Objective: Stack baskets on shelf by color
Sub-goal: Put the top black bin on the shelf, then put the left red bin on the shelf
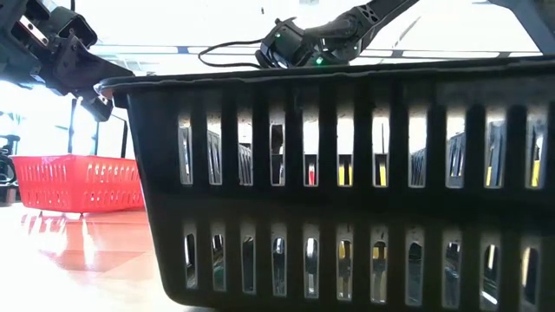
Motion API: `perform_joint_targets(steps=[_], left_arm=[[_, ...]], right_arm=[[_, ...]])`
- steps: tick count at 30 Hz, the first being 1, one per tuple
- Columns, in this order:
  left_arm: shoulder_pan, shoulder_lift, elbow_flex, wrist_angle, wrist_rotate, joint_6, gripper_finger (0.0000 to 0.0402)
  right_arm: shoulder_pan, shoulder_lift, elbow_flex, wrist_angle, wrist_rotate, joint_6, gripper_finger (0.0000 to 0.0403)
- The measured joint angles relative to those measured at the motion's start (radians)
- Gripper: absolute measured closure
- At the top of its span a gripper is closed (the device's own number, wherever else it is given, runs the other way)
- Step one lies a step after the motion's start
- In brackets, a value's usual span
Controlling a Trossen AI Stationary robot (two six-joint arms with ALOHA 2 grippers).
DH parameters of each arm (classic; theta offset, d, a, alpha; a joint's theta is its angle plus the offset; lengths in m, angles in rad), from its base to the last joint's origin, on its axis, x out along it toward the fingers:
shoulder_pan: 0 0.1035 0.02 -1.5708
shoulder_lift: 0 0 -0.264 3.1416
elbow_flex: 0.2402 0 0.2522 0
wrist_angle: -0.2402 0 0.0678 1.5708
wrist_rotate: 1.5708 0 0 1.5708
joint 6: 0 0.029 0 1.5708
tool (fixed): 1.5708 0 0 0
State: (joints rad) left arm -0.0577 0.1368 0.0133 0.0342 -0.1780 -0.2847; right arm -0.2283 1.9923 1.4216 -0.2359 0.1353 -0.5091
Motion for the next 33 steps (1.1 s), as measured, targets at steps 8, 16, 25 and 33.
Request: perform_joint_targets(steps=[8,16,25,33], left_arm=[[0.000,0.000,0.000,0.000,0.000,0.000,0.0401],[0.000,0.000,0.000,0.000,0.000,0.000,0.0401],[0.000,0.000,0.000,0.000,0.000,0.000,0.0401],[0.000,0.000,0.000,0.000,0.000,0.000,0.0401]], right_arm=[[0.000,0.000,0.000,0.000,0.003,0.004,0.0351],[0.006,0.000,0.000,0.008,0.022,0.003,0.0316],[0.044,0.000,0.000,0.008,0.081,-0.015,0.0316],[0.055,-0.002,0.000,0.008,0.157,-0.016,0.0316]])
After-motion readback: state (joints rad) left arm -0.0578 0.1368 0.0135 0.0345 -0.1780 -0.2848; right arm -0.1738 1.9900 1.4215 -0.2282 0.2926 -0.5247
